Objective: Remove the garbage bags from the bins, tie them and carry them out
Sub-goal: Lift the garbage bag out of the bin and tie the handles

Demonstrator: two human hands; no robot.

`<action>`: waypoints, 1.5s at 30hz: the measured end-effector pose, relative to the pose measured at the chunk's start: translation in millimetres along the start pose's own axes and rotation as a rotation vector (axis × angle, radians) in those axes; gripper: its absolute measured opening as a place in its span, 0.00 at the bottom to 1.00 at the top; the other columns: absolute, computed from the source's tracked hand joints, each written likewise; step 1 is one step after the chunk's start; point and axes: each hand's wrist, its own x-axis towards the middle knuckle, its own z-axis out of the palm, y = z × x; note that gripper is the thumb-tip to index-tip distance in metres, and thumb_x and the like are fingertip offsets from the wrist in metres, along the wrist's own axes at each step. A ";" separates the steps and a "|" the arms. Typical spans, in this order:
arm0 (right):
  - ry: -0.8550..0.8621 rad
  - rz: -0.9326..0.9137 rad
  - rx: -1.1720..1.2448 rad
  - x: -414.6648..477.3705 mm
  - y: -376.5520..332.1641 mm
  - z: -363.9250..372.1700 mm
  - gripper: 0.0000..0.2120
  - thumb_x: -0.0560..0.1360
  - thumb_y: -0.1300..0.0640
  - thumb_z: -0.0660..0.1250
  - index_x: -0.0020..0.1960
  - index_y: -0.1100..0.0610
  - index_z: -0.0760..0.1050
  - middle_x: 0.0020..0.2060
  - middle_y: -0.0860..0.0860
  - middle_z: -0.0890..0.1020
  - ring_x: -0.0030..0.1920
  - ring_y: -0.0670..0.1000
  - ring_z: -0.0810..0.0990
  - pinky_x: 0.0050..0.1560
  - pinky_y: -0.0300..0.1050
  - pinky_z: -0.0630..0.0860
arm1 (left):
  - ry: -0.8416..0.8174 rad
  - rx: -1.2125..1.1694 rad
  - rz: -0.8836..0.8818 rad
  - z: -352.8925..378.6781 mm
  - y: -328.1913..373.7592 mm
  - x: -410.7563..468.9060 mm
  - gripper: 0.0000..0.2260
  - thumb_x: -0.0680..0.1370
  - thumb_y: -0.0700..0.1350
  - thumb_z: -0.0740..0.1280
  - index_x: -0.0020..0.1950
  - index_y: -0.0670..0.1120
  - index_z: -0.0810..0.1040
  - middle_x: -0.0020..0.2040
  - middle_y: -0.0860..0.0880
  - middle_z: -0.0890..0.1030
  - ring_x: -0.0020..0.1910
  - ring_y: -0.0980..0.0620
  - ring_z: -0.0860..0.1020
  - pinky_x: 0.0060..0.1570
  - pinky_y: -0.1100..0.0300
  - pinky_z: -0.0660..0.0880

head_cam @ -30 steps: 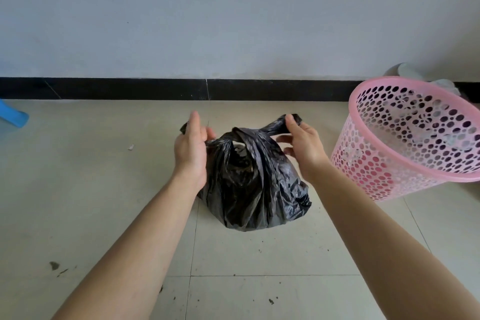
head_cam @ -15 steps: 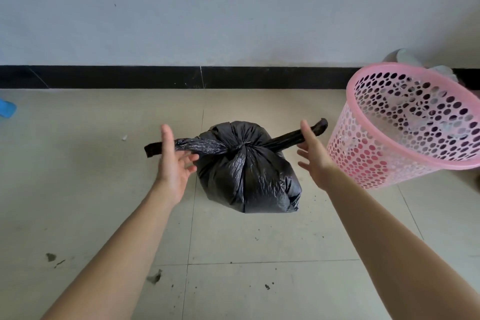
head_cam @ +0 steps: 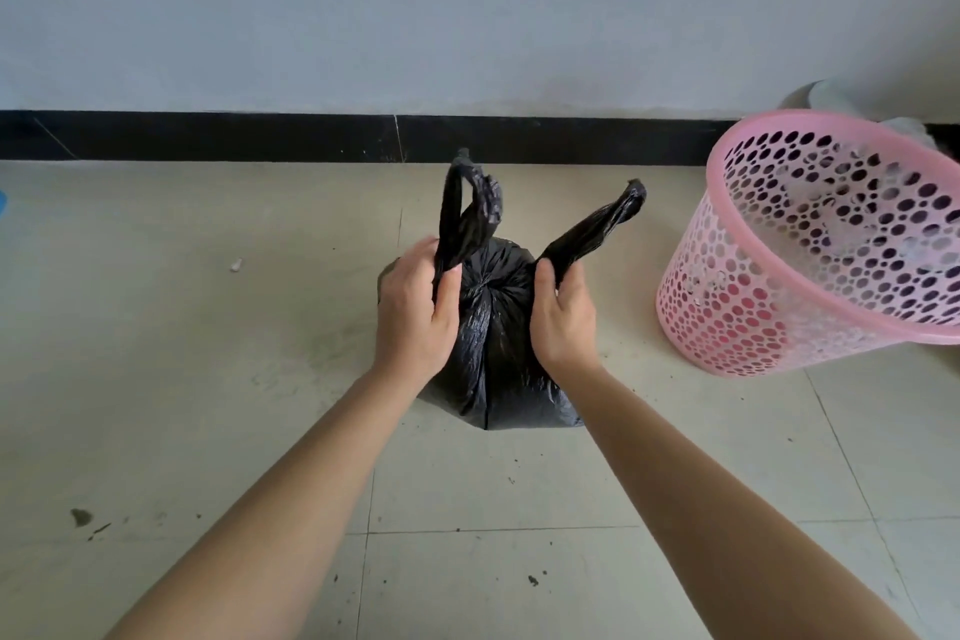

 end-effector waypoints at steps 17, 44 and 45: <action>0.014 -0.123 -0.539 17.5 63.7 33.9 0.12 0.85 0.53 0.54 0.49 0.59 0.68 0.48 0.56 0.75 0.52 0.59 0.73 0.59 0.57 0.67 | -0.160 -0.115 -0.548 44.5 -53.6 -31.9 0.14 0.85 0.46 0.58 0.52 0.40 0.79 0.43 0.52 0.81 0.41 0.57 0.77 0.40 0.69 0.67; -0.357 -0.592 -0.429 9.3 -48.3 -19.6 0.10 0.85 0.55 0.53 0.45 0.56 0.61 0.30 0.47 0.69 0.30 0.53 0.69 0.36 0.49 0.62 | -0.209 -1.036 -0.757 -45.7 25.9 55.8 0.13 0.69 0.38 0.64 0.52 0.44 0.69 0.33 0.52 0.66 0.29 0.54 0.66 0.40 0.56 0.72; -0.388 -0.600 -0.485 10.0 -48.6 -20.0 0.11 0.85 0.55 0.53 0.45 0.55 0.61 0.30 0.47 0.69 0.31 0.52 0.69 0.38 0.48 0.63 | -0.285 -1.045 -0.753 -50.6 23.7 54.7 0.13 0.69 0.38 0.66 0.51 0.45 0.67 0.33 0.52 0.66 0.30 0.54 0.67 0.43 0.55 0.72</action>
